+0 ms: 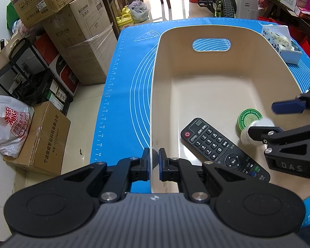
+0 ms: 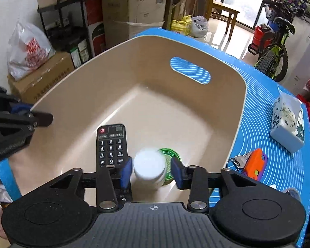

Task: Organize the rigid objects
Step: 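Carry the pill bottle into the beige bin and release it, then move the right gripper to the white USB charger and grasp it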

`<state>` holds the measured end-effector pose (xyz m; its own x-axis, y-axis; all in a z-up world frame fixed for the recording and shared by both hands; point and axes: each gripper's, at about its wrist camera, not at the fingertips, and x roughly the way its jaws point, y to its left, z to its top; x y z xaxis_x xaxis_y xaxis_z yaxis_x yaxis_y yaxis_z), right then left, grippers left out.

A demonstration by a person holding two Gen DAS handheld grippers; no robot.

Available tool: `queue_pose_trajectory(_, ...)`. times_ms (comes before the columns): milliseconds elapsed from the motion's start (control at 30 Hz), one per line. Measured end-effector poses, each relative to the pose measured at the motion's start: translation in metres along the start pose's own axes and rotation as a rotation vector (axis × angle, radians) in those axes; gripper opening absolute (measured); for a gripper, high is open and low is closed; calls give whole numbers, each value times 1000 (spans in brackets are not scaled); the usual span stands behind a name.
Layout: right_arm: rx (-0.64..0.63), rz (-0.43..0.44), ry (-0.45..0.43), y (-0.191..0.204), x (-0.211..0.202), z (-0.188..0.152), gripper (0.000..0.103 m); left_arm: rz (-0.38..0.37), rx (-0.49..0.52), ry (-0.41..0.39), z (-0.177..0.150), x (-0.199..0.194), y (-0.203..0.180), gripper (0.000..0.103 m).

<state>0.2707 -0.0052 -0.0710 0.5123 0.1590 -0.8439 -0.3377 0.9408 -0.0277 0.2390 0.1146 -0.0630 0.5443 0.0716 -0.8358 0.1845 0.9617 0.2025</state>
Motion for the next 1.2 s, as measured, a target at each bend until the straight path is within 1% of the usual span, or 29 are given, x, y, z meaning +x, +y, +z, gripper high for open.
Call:
queue_pose_trajectory(33, 10, 4, -4, -2, -1, 0, 64, 0, -1, 0, 0, 0, 0, 9)
queue_pose_trajectory(100, 23, 16, -13, -5, -4, 1, 65, -1, -1, 0, 0, 0, -1, 9)
queue_pose_trajectory(200, 34, 25, -36, -12, -10, 1, 71, 0, -1, 0, 1, -1, -1, 9)
queue_pose_trajectory(300, 63, 53, -92, -25, -24, 1, 75, -1, -1, 0, 1, -1, -1, 9)
queue_pose_trajectory(433, 138, 75, -169, -53, -45, 0, 78, -1, -1, 0, 1, -1, 0, 9)
queue_pose_trajectory(567, 204, 59, -234, -90, -63, 2, 80, 0, 0, 1, 1, -1, -1, 9)
queue_pose_trajectory(633, 233, 25, -244, -113, -69, 3, 82, 1, 2, 3, 1, -1, -1, 9)
queue_pose_trajectory(767, 258, -43, -231, -149, -65, -5, 83, 1, 2, 3, 2, -1, -1, 9)
queue_pose_trajectory(800, 268, -60, -217, -157, -60, -9, 85, 2, 2, 3, 2, -1, -2, 9)
queue_pose_trajectory(933, 321, -100, -159, -181, -35, -31, 85, 5, 2, 2, 2, -1, -3, 9)
queue_pose_trajectory(1067, 281, -127, -90, -187, -11, -47, 85, 6, 4, 2, 1, 0, -3, 9)
queue_pose_trajectory(1200, 244, -104, -21, -184, 9, -51, 92, 6, 7, 1, 1, -1, -3, 9)
